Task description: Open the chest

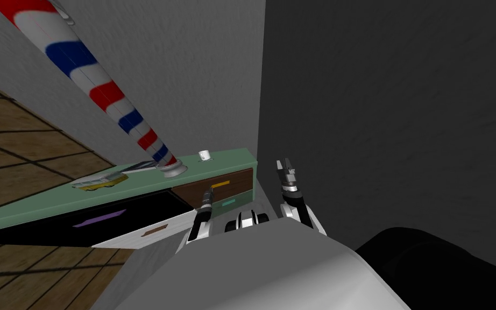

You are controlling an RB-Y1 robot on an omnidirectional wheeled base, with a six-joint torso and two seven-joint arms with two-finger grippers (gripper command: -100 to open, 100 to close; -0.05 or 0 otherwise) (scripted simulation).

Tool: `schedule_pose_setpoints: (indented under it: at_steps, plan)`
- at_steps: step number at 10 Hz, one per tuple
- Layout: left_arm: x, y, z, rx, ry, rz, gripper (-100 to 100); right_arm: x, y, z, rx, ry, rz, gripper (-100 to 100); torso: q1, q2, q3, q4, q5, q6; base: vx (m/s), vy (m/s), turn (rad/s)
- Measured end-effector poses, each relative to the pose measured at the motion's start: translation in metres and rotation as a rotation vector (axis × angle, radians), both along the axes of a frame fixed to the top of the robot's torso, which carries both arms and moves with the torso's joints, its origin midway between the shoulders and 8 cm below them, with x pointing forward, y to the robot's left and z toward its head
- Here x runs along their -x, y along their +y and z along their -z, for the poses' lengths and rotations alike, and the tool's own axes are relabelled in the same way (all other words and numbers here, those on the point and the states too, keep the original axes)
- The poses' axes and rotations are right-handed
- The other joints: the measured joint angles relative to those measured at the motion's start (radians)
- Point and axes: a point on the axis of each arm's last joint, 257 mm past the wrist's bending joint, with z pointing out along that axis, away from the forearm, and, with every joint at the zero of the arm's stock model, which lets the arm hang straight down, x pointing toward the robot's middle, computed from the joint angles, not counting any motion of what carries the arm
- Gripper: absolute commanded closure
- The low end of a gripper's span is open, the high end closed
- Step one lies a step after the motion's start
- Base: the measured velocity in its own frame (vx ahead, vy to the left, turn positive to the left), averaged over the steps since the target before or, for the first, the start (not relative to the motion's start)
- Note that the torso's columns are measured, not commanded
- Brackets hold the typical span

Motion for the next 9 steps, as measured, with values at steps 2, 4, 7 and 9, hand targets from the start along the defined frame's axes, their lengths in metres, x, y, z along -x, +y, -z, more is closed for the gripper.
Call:
schedule_pose_setpoints:
  at_steps: [2,4,7,9]
  plan:
    - [0.003,0.000,0.000,0.000,0.006,0.002,100,0.000,0.000,0.000,0.000,0.000,0.000,0,-0.001,0.002,0.001,0.002,-0.001,0.000,-0.208,-0.040,0.011]
    - [0.005,-0.001,0.000,0.001,0.008,0.003,-100,0.000,0.000,0.000,0.000,0.000,0.000,0,0.000,-0.009,-0.005,0.000,-0.001,0.000,-0.052,-0.017,0.000]
    - [0.004,0.014,-0.009,-0.046,0.010,0.015,-100,0.000,0.000,0.000,0.000,0.000,0.000,0,0.002,-0.011,-0.007,-0.001,0.000,0.000,0.108,0.016,-0.010]
    - [-0.001,0.018,-0.013,-0.047,0.017,0.012,-100,0.000,0.000,0.000,0.000,0.000,0.000,0,0.000,-0.006,-0.003,0.000,-0.001,0.000,0.157,0.027,-0.009]
